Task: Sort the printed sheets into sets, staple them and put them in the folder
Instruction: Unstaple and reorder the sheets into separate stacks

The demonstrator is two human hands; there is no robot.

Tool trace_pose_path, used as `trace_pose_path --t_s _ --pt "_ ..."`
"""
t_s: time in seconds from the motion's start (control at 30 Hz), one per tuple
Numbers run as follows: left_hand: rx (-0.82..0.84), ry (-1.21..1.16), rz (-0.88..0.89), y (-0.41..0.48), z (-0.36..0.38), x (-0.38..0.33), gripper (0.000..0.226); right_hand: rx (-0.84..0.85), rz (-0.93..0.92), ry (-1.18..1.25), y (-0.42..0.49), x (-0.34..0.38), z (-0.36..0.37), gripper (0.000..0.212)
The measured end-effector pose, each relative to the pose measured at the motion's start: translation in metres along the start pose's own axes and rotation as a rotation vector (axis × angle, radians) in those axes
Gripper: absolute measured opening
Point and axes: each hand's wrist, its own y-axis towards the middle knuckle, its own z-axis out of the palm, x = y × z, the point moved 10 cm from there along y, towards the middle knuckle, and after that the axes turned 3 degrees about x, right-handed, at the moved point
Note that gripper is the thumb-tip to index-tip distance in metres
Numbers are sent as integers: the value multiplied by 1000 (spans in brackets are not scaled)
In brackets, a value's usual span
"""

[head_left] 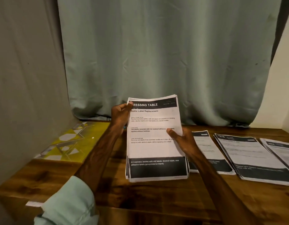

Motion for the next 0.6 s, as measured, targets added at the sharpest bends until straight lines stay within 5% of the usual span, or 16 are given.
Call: trace_pose_path --t_s 0.3,0.6 --pt "214 184 191 7 -9 -35 33 55 50 56 -7 -1 1 20" --pt "233 237 227 8 -13 -34 32 58 104 128 -8 -6 -1 22"
